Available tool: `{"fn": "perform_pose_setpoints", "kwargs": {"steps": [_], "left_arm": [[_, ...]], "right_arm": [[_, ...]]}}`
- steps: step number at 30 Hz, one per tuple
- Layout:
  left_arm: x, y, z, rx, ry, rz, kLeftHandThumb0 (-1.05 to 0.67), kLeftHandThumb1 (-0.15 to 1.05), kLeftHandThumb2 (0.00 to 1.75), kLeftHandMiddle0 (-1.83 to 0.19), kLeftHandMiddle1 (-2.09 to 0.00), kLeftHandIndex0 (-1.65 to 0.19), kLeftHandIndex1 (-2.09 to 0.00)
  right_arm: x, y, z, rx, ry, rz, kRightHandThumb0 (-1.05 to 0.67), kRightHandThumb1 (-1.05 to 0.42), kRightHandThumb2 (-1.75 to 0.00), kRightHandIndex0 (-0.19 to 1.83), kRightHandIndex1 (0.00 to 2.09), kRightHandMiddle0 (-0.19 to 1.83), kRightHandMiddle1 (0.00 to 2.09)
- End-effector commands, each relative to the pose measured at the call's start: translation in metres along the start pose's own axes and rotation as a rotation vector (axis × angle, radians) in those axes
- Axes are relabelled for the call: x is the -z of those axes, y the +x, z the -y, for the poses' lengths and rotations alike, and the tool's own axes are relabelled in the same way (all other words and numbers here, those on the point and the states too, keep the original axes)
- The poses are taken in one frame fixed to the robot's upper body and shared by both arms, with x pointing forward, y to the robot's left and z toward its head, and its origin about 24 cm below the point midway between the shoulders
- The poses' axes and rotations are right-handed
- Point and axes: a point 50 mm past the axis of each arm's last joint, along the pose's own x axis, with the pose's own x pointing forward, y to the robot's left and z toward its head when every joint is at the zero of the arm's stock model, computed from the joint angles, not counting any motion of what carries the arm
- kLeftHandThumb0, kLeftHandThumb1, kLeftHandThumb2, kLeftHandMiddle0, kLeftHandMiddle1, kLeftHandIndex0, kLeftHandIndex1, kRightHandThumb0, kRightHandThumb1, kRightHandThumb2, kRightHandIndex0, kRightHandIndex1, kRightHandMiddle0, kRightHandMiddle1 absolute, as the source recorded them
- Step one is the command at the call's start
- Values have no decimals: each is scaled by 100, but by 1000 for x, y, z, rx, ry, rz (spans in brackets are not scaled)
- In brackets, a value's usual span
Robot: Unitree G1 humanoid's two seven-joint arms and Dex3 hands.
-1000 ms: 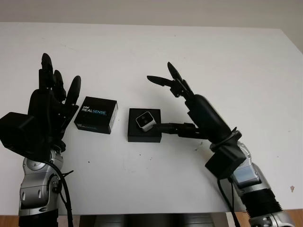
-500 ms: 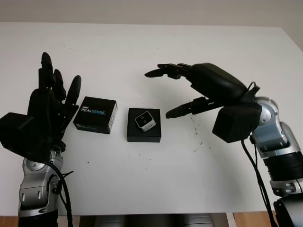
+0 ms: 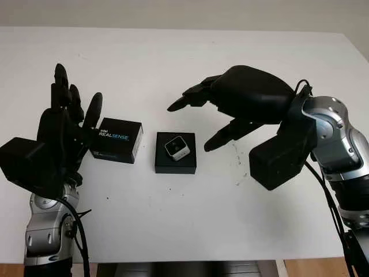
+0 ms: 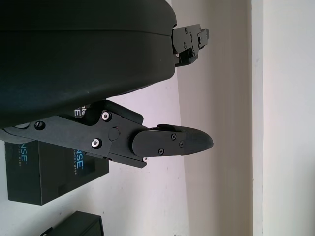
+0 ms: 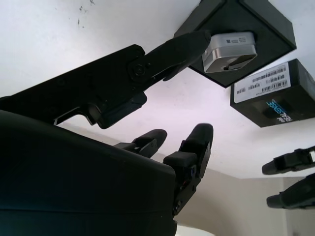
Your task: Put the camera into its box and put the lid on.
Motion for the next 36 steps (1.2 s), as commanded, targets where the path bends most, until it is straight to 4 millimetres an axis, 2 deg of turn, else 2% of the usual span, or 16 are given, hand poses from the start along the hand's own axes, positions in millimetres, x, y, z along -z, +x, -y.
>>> {"fn": "perform_pose_setpoints", "kwargs": {"steps": [1,6,10,12,13,15,21,36], "left_arm": [[-4,-2,-1,-5,15,15,-47,105,35,14,-6,18,-5],[-4,-2,0,-5,13,15,-47,105,35,14,-5,17,-5],[-4,-2,1,-6,16,11,-46,105,36,15,-5,18,-5],[-4,-2,1,-8,16,11,-46,105,36,15,-5,18,-5],[-4,-2,1,-6,17,12,-46,105,36,14,-5,17,-5],[-4,-2,1,-5,19,14,-45,105,37,15,-5,17,-5],[-3,-2,0,-11,11,9,-46,105,35,14,-5,17,-6],[-3,0,0,-18,14,14,-47,105,34,14,-6,16,-6]], "right_arm": [[-1,1,-2,6,-42,8,-73,-87,-6,47,25,39,66],[-3,2,-9,28,-88,15,-77,-90,-6,46,28,37,78],[-3,4,-15,15,-49,2,-74,-95,-6,39,33,26,94],[-1,5,-20,20,-32,0,-72,-97,-6,32,46,19,106],[-1,6,-22,23,-24,-1,-72,-98,-5,22,63,16,112],[1,7,-26,26,-13,-6,-73,-99,-6,13,78,13,117],[4,11,-30,26,-3,-24,-75,-104,-9,8,84,10,116],[3,12,-37,4,96,-42,-77,-105,-6,2,81,7,106]]}}
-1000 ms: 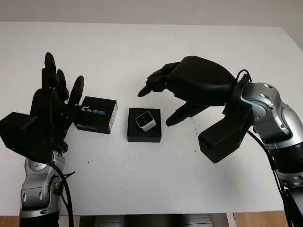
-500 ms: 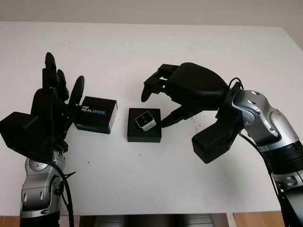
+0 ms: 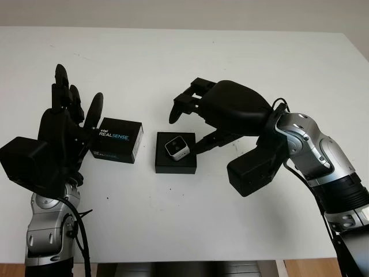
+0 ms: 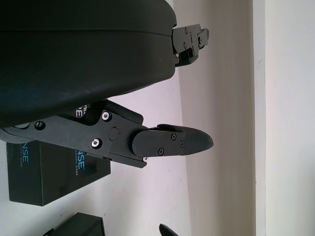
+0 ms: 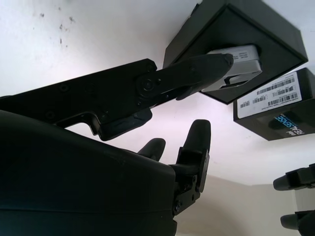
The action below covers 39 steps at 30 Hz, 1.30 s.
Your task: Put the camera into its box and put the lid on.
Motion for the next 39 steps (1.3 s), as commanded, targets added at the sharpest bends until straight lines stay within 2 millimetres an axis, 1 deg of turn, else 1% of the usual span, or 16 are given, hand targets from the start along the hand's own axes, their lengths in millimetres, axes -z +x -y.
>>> {"fn": "perform_pose_setpoints", "kwargs": {"steps": [1,11,23,39], "left_arm": [[-3,0,-1,-10,8,17,-47,105,34,13,-6,16,-6],[-3,0,1,-18,33,24,-49,105,34,13,-6,16,-6],[-2,-1,1,-20,40,18,-47,105,35,12,-6,15,-6],[-2,-2,1,-19,23,18,-47,105,33,12,-5,14,-6]], "right_arm": [[-3,-1,-2,-3,26,9,-78,-104,-6,2,81,8,106],[-5,-3,-1,-54,70,13,-76,-105,-6,0,78,9,104],[-5,-3,-10,-46,72,15,-75,-102,-5,5,77,15,102],[1,-1,-16,-48,65,-3,-73,-102,-5,3,81,16,103]]}}
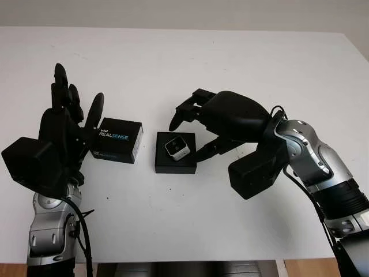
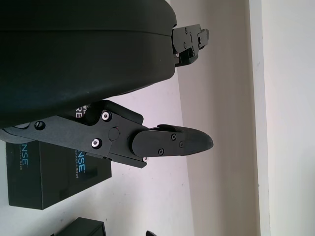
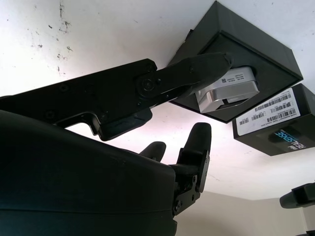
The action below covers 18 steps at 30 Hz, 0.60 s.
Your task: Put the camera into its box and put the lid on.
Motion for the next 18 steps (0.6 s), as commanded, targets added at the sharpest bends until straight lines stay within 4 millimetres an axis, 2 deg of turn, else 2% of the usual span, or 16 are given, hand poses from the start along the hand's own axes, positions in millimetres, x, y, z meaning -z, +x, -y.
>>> {"fn": "perform_pose_setpoints", "kwargs": {"steps": [1,18], "left_arm": [[-2,-2,-1,-3,-5,10,-47,105,32,12,-5,14,-6],[-1,-3,-1,-5,-11,6,-48,105,30,12,-5,14,-6]], "right_arm": [[-1,2,-2,0,0,11,-73,-102,-5,3,81,16,103],[-1,1,-7,-8,21,20,-71,-99,-5,1,88,17,107]]}}
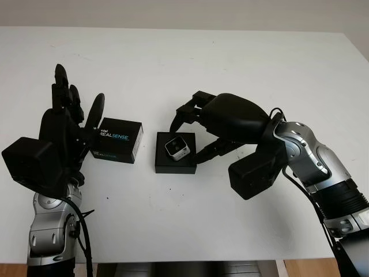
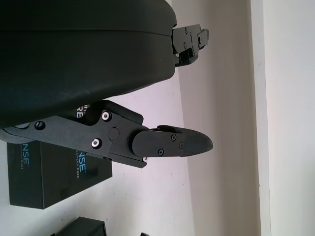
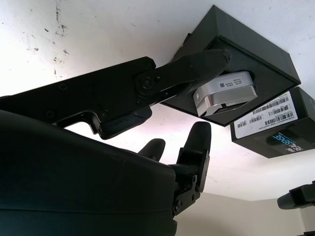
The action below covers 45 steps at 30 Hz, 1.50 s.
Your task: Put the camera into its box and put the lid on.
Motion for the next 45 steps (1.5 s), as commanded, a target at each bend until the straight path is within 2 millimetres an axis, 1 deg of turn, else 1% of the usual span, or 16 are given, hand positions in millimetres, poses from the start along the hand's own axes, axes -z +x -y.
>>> {"fn": "perform_pose_setpoints", "kwargs": {"steps": [1,4,10,15,21,28,32,38,42,45], "left_arm": [[-2,-2,-1,-7,-5,11,-48,105,30,12,-6,14,-6],[-1,-3,-1,-8,-5,8,-48,105,31,12,-5,14,-6],[-1,-4,0,-9,-9,10,-48,105,30,12,-5,14,-6],[-2,-4,0,-14,-15,11,-48,105,29,12,-5,14,-6],[-2,-5,0,-13,-13,13,-48,105,28,12,-5,14,-6],[-2,-4,0,-19,-9,14,-48,105,28,12,-6,14,-6],[-2,-4,0,-18,-10,15,-49,105,28,12,-5,14,-6],[-2,-4,1,-21,-16,14,-48,105,28,12,-5,14,-6],[-2,-4,1,-21,-1,18,-49,105,28,12,-5,14,-6],[-2,-4,1,-21,7,18,-49,105,29,13,-5,14,-5]], "right_arm": [[-1,0,-4,-7,15,10,-71,-99,-5,1,88,17,107],[-2,0,-5,-8,26,13,-70,-100,-5,1,89,19,110],[-2,-1,-8,-6,45,14,-66,-99,-5,2,96,26,123],[-2,-1,-9,-10,43,17,-64,-100,-6,2,99,29,128],[-2,-1,-12,-10,42,28,-62,-101,-6,2,103,28,128],[-3,-2,-12,2,63,50,-58,-101,-6,0,112,30,132],[-2,-2,-13,-9,81,56,-57,-102,-5,-5,116,24,133],[-2,-1,-12,-33,98,58,-57,-102,-5,-7,116,22,133],[-3,0,-12,-26,107,66,-57,-103,-6,-6,121,27,141],[-4,0,-13,-26,116,67,-54,-105,-6,-8,128,30,152]]}}
